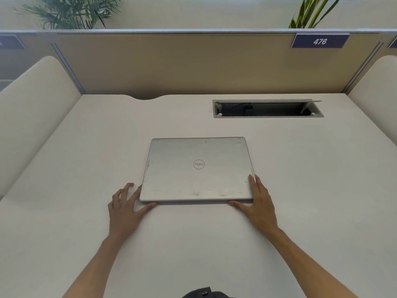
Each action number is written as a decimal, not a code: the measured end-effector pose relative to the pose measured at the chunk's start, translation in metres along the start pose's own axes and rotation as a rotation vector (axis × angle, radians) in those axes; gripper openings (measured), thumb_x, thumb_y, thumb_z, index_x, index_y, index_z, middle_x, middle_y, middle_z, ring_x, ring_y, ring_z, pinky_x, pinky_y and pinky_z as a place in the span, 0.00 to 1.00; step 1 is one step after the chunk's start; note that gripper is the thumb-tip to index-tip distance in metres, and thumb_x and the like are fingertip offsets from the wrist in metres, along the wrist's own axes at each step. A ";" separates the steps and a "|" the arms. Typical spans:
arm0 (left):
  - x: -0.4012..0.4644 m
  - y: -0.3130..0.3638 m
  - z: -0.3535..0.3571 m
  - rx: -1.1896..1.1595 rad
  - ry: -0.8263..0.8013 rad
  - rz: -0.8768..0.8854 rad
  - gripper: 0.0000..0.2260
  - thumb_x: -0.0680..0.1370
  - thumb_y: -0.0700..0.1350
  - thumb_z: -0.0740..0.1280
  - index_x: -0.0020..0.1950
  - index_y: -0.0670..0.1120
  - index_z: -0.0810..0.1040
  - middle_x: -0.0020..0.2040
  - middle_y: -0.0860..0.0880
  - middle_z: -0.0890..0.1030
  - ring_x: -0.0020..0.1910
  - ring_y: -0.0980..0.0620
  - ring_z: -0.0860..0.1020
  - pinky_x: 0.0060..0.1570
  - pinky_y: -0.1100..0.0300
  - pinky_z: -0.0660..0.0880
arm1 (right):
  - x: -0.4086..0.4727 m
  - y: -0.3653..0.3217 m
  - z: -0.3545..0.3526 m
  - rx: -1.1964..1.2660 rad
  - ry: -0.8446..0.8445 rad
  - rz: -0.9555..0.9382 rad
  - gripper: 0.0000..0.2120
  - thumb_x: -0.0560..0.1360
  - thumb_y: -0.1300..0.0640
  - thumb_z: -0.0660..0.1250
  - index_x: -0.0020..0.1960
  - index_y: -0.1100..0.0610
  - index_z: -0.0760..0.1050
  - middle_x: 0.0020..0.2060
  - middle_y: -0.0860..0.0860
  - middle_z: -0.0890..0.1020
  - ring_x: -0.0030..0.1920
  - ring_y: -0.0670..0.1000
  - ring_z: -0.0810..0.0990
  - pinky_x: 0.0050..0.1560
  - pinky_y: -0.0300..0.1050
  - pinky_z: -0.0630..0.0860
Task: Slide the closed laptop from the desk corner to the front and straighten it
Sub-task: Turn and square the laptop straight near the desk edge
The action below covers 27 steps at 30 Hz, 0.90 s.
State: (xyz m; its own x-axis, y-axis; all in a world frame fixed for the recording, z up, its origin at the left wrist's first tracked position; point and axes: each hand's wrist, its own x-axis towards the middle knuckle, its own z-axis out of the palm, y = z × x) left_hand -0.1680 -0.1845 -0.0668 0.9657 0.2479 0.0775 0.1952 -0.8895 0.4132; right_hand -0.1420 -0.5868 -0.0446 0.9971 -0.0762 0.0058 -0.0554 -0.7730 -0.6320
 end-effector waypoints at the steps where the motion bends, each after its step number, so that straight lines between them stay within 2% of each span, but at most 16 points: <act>1: -0.001 0.000 0.000 -0.006 -0.004 -0.002 0.34 0.66 0.78 0.56 0.67 0.64 0.68 0.72 0.58 0.64 0.71 0.49 0.59 0.66 0.46 0.60 | 0.000 0.000 0.000 -0.002 -0.003 -0.004 0.54 0.62 0.21 0.64 0.79 0.45 0.52 0.79 0.46 0.56 0.77 0.48 0.56 0.72 0.45 0.57; 4: -0.003 0.001 -0.001 -0.016 -0.018 0.001 0.34 0.66 0.78 0.57 0.68 0.65 0.66 0.73 0.58 0.62 0.72 0.49 0.58 0.67 0.47 0.59 | -0.002 -0.001 0.000 -0.008 -0.007 -0.011 0.55 0.62 0.22 0.64 0.79 0.46 0.51 0.79 0.46 0.56 0.78 0.48 0.56 0.73 0.47 0.57; 9: -0.011 0.009 -0.002 -0.002 -0.017 -0.008 0.37 0.69 0.74 0.54 0.72 0.57 0.67 0.77 0.54 0.62 0.74 0.48 0.57 0.70 0.48 0.57 | -0.003 -0.002 -0.003 0.006 -0.021 -0.008 0.54 0.63 0.24 0.65 0.80 0.46 0.50 0.80 0.47 0.54 0.78 0.49 0.56 0.74 0.49 0.58; 16: -0.019 0.020 -0.009 -0.076 -0.021 -0.014 0.38 0.70 0.72 0.53 0.74 0.52 0.68 0.78 0.51 0.62 0.77 0.47 0.57 0.73 0.49 0.55 | -0.001 -0.006 -0.007 0.061 -0.051 0.009 0.54 0.64 0.30 0.72 0.80 0.48 0.51 0.80 0.48 0.54 0.78 0.49 0.55 0.75 0.48 0.57; 19: -0.019 0.022 -0.014 -0.151 -0.020 -0.019 0.34 0.71 0.67 0.58 0.72 0.50 0.71 0.77 0.48 0.65 0.76 0.46 0.58 0.74 0.50 0.55 | 0.001 -0.006 -0.010 0.088 -0.065 0.024 0.53 0.63 0.32 0.74 0.79 0.47 0.53 0.79 0.47 0.55 0.78 0.49 0.56 0.74 0.48 0.58; 24: -0.014 0.022 -0.017 -0.228 -0.029 -0.038 0.24 0.75 0.52 0.71 0.69 0.46 0.75 0.75 0.45 0.68 0.75 0.44 0.62 0.73 0.47 0.58 | 0.004 -0.006 -0.016 0.121 -0.089 0.022 0.53 0.63 0.38 0.78 0.79 0.49 0.54 0.78 0.48 0.59 0.77 0.49 0.58 0.74 0.46 0.58; 27: -0.012 0.020 -0.019 -0.239 -0.041 -0.042 0.22 0.74 0.49 0.72 0.68 0.46 0.76 0.74 0.45 0.69 0.73 0.44 0.64 0.72 0.48 0.59 | 0.004 -0.007 -0.019 0.152 -0.087 0.021 0.53 0.63 0.41 0.79 0.79 0.50 0.56 0.76 0.45 0.64 0.75 0.48 0.62 0.71 0.43 0.62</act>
State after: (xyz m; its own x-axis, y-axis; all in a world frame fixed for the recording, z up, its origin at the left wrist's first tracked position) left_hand -0.1788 -0.1977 -0.0419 0.9647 0.2624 0.0208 0.1939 -0.7618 0.6182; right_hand -0.1382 -0.5940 -0.0255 0.9969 -0.0317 -0.0715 -0.0744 -0.6668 -0.7415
